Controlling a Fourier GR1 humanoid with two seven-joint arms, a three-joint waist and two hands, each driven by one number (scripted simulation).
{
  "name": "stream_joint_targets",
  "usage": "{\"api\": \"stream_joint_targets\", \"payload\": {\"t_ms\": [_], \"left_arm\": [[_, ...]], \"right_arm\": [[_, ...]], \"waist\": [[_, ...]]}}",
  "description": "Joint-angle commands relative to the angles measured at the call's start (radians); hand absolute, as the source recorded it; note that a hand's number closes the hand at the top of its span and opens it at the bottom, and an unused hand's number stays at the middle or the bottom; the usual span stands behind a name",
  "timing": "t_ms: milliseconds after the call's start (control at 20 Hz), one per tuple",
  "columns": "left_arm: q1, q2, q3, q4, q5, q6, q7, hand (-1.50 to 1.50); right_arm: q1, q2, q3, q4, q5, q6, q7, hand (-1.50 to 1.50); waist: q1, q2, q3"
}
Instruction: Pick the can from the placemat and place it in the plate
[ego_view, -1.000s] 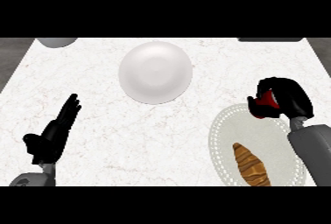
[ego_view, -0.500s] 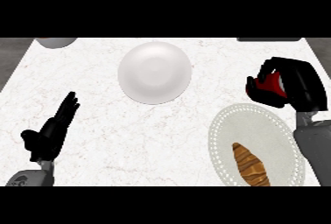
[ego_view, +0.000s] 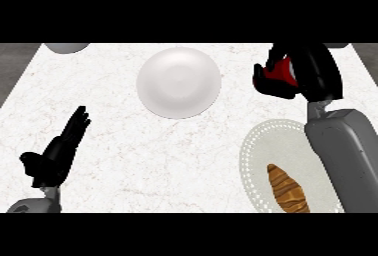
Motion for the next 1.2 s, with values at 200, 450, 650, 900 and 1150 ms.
{"api": "stream_joint_targets", "payload": {"t_ms": [200,450,650,900,1150], "left_arm": [[-0.007,-0.058,-0.016,0.063,-0.064,0.035,-0.081,0.00],[-0.032,-0.044,0.008,0.085,-0.053,0.007,-0.072,0.00],[-0.075,-0.035,0.017,0.109,-0.035,-0.024,-0.049,0.00],[-0.036,-0.044,0.003,0.021,-0.029,-0.030,0.013,0.00],[-0.089,-0.043,0.001,0.054,-0.054,-0.016,-0.002,0.00]], "right_arm": [[-0.183,0.162,0.036,0.210,0.040,0.025,0.022,1.50],[-0.282,0.266,0.009,0.436,0.062,-0.079,-0.042,1.50],[-0.420,0.323,0.017,0.647,0.067,-0.182,-0.065,1.50],[-0.510,0.326,0.019,0.844,-0.033,-0.255,-0.107,1.50],[-0.503,0.327,-0.008,0.905,-0.189,-0.434,-0.075,-1.50]], "waist": [[0.004,0.003,0.000],[0.006,0.005,0.000],[0.021,0.010,0.000],[0.036,0.010,0.000],[0.061,0.020,0.000]]}}
